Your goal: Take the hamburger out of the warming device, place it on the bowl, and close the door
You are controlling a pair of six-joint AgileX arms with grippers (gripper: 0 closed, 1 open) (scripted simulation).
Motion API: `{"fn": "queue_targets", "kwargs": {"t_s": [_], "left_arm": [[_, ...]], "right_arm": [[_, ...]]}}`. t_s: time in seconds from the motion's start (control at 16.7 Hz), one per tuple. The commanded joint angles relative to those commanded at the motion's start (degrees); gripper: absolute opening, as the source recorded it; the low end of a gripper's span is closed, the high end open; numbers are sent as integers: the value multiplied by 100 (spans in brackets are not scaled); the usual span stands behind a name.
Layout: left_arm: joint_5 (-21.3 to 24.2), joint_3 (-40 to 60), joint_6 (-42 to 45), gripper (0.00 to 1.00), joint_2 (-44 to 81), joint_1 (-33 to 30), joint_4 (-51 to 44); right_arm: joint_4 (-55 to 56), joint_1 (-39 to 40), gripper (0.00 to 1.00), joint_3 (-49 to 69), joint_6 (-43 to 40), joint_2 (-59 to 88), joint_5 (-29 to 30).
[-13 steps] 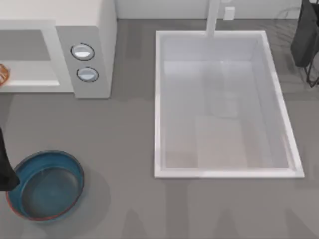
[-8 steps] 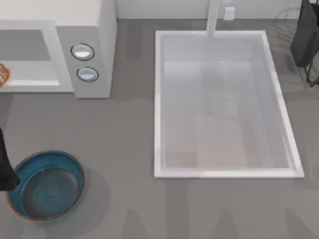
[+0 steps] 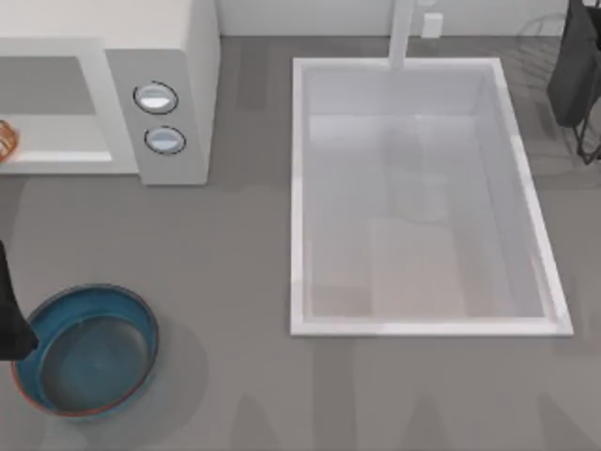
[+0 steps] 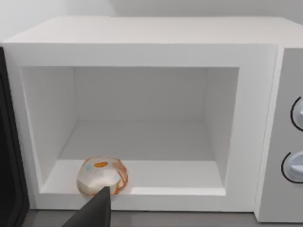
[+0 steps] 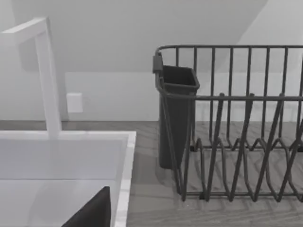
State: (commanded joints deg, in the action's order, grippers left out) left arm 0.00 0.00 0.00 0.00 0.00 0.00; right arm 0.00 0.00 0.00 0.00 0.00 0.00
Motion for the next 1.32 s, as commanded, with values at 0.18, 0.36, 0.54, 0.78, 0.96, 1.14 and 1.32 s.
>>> {"fn": "queue_targets", "kwargs": {"t_s": [0.18,0.36,0.54,0.78,0.96,1.14,1.32], "left_arm": [[0,0,0,100,0,0,0],[0,0,0,100,0,0,0],[0,0,0,100,0,0,0],[19,61,7,100,165,17,79],[96,307,38,100,832,87,400],[224,717,88,100,1943,203,935],[388,1247,153,100,3376,353,1624]], "right_arm": [[0,0,100,0,0,0,0],[0,0,100,0,0,0,0],[0,0,100,0,0,0,0],[0,0,100,0,0,0,0],[0,0,100,0,0,0,0],[0,0,100,0,0,0,0],[0,0,100,0,0,0,0]]}}
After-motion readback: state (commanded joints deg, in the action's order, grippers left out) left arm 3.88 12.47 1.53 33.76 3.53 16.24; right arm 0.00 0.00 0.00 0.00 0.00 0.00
